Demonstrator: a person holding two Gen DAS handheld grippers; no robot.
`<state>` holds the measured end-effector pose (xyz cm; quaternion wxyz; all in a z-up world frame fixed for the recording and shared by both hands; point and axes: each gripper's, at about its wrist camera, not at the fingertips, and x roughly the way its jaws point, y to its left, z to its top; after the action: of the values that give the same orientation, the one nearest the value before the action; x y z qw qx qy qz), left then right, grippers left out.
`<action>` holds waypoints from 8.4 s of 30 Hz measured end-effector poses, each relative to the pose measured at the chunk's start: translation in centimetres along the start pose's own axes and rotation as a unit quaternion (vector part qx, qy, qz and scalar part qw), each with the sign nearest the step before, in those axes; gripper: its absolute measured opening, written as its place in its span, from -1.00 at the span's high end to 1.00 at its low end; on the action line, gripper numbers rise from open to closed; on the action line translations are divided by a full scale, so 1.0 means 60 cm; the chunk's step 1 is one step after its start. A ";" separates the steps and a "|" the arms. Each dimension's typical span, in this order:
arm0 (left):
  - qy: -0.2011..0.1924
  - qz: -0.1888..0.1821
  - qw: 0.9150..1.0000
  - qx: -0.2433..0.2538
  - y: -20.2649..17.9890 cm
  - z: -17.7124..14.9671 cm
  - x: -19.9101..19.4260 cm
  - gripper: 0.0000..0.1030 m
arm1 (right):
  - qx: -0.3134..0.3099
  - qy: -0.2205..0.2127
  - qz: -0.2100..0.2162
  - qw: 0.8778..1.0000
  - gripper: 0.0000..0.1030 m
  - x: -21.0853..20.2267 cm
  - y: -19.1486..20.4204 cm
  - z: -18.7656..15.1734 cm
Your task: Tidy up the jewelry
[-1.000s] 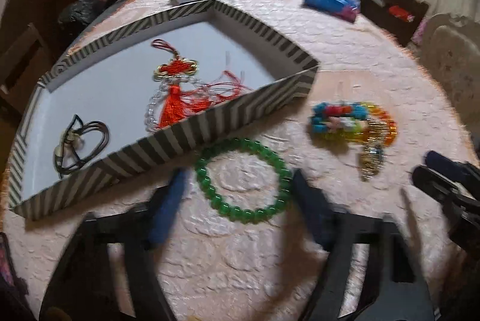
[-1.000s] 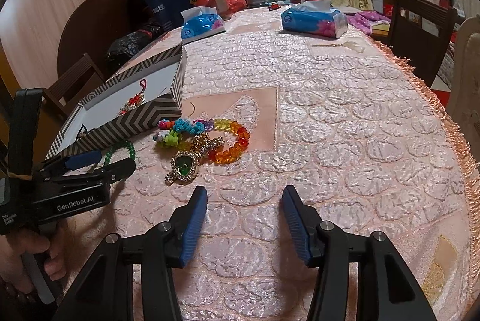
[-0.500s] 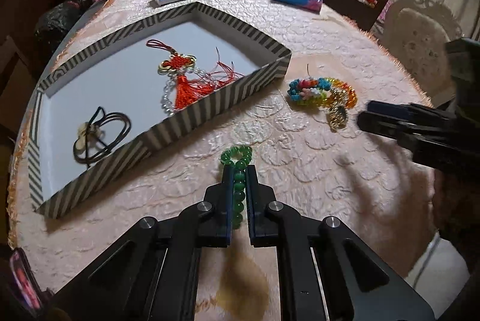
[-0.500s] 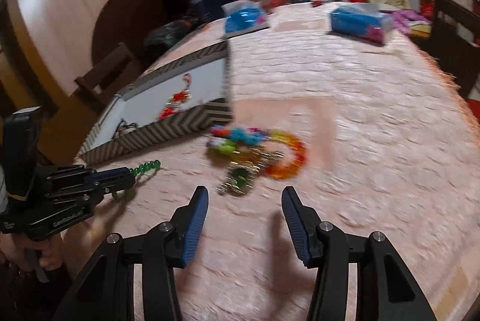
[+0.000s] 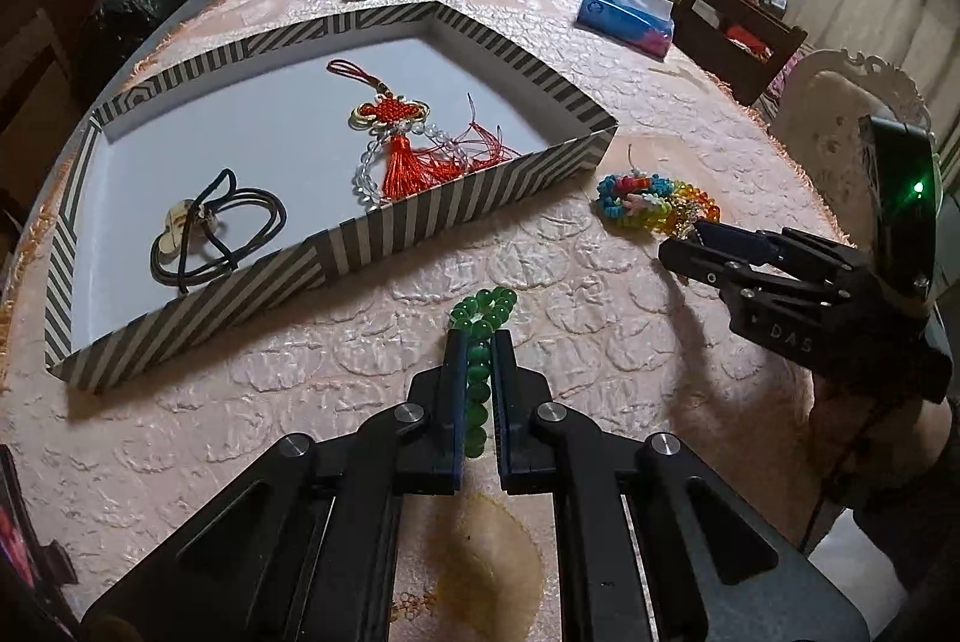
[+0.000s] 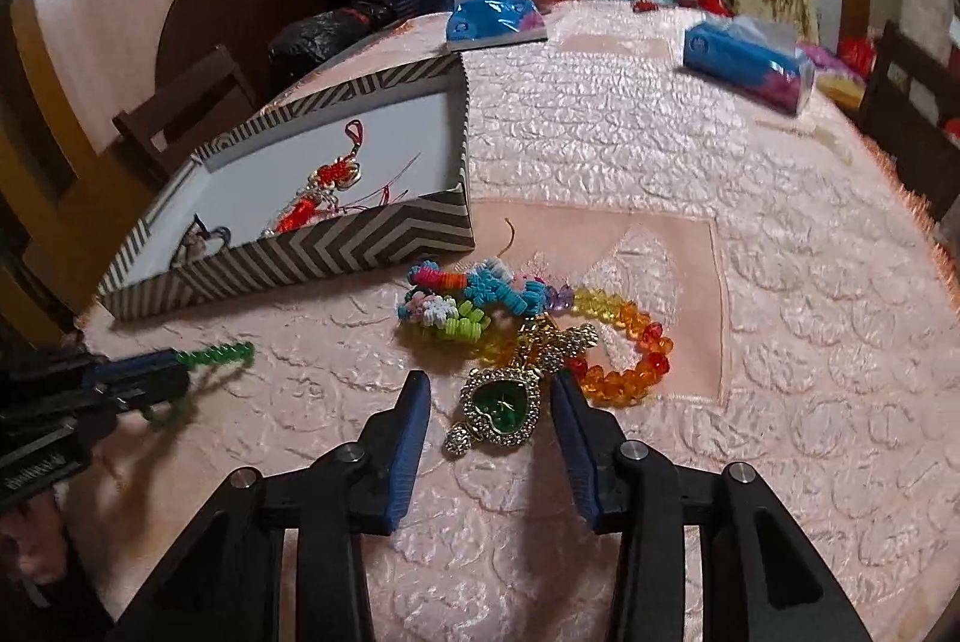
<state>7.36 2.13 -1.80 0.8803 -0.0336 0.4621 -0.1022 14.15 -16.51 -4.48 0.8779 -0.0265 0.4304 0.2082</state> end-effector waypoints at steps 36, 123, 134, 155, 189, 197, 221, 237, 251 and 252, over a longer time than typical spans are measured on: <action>-0.050 -0.030 0.998 -0.002 -0.001 0.005 -0.059 0.88 | 0.018 -0.049 0.025 0.998 0.50 -0.153 0.046 -0.025; 0.026 0.094 0.988 -0.122 0.178 0.095 0.050 0.88 | -0.005 0.013 0.059 0.998 0.50 0.094 0.166 0.167; 0.026 0.098 0.988 -0.121 0.177 0.095 0.051 0.88 | -0.007 0.015 0.055 0.998 0.50 0.094 0.167 0.164; 0.001 0.137 0.983 -0.125 0.180 0.098 0.035 -0.07 | -0.005 -0.008 0.051 0.999 0.13 0.076 0.172 0.170; -0.094 0.172 0.978 -0.075 0.135 0.111 -0.034 -0.99 | -0.038 -0.078 -0.006 0.996 -0.96 -0.079 0.159 0.126; -0.101 0.147 0.980 -0.083 0.132 0.112 -0.037 -0.99 | -0.028 -0.095 -0.030 0.995 -0.96 -0.094 0.137 0.119; -0.075 0.110 0.987 -0.091 0.131 0.109 -0.025 -0.99 | -0.027 -0.062 -0.071 0.995 -0.96 -0.100 0.088 0.024; -0.066 0.090 0.992 -0.055 0.088 0.098 -0.023 -0.99 | 0.063 -0.023 -0.110 0.992 -0.96 -0.097 -0.028 -0.063; -0.061 0.110 0.990 -0.070 0.100 0.099 -0.020 -0.99 | 0.069 -0.013 -0.136 0.988 -0.96 -0.077 -0.062 -0.057; -0.060 0.110 0.990 -0.072 0.102 0.099 -0.020 -0.99 | 0.070 -0.012 -0.135 0.988 -0.96 -0.076 -0.064 -0.056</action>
<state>12.47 8.14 1.60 0.9076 -0.0519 0.4155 0.0306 10.63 -22.34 -3.62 0.9029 -0.0200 0.4254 0.0574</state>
